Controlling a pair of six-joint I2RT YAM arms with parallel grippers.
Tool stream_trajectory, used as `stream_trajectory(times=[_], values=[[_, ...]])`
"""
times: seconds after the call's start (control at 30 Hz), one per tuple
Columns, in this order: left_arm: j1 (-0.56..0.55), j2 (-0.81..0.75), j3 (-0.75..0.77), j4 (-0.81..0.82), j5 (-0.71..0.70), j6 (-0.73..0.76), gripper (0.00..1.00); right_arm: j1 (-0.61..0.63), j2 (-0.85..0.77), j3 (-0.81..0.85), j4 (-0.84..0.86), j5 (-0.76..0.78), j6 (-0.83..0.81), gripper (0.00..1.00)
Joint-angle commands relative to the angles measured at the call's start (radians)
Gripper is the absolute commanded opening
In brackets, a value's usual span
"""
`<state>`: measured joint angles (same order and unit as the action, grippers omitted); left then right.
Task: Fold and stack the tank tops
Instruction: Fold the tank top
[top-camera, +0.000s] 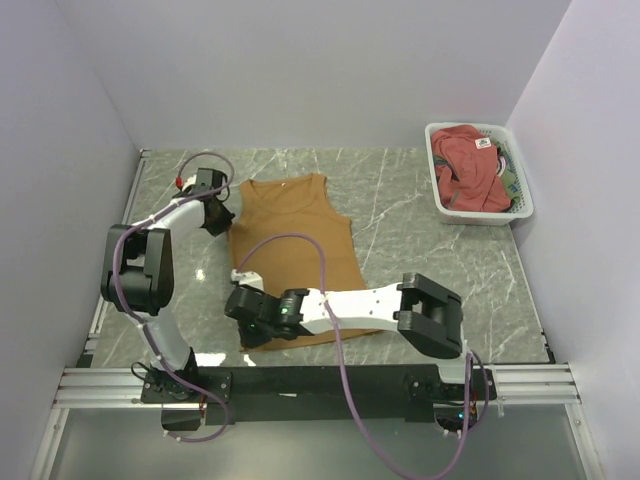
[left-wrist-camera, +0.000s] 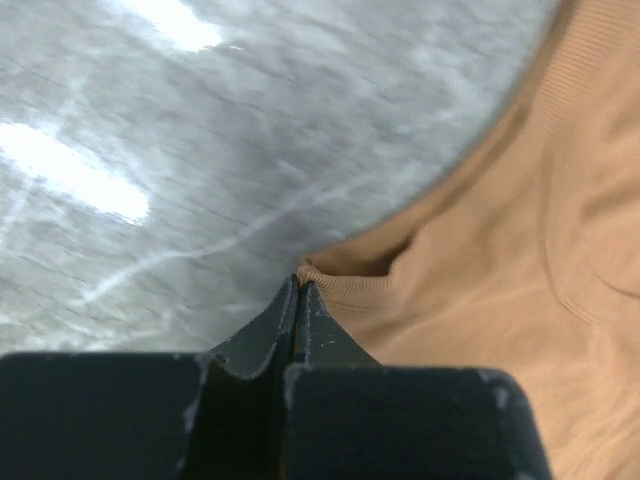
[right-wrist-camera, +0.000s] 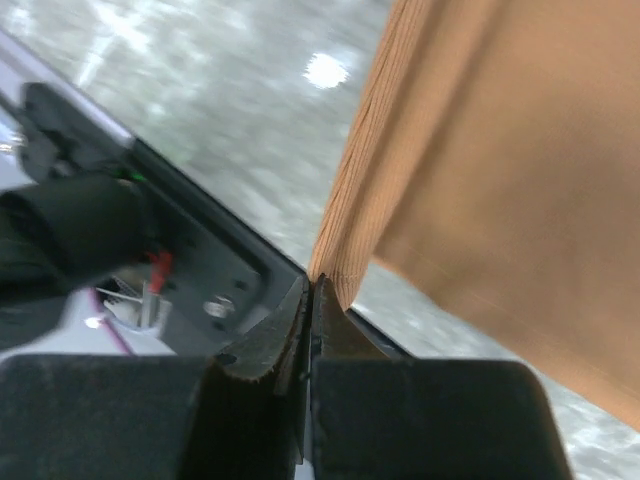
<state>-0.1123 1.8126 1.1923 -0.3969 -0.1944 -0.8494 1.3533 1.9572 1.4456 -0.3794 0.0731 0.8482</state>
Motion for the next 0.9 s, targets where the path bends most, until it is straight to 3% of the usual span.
stream_trajectory(times=[0.0,0.47,0.87], values=[[-0.062,-0.021,0.088,0.001,-0.042,0.015,0.01,-0.028,-0.121,-0.132,0.057,-0.024,0.028,0.0],[-0.299,0.185,0.358,-0.062,-0.074,-0.045,0.0,-0.094,-0.414,-0.531,0.197,0.045,0.138,0.0],[-0.36,0.241,0.379,-0.028,-0.054,-0.054,0.01,-0.111,-0.506,-0.717,0.261,0.065,0.201,0.0]])
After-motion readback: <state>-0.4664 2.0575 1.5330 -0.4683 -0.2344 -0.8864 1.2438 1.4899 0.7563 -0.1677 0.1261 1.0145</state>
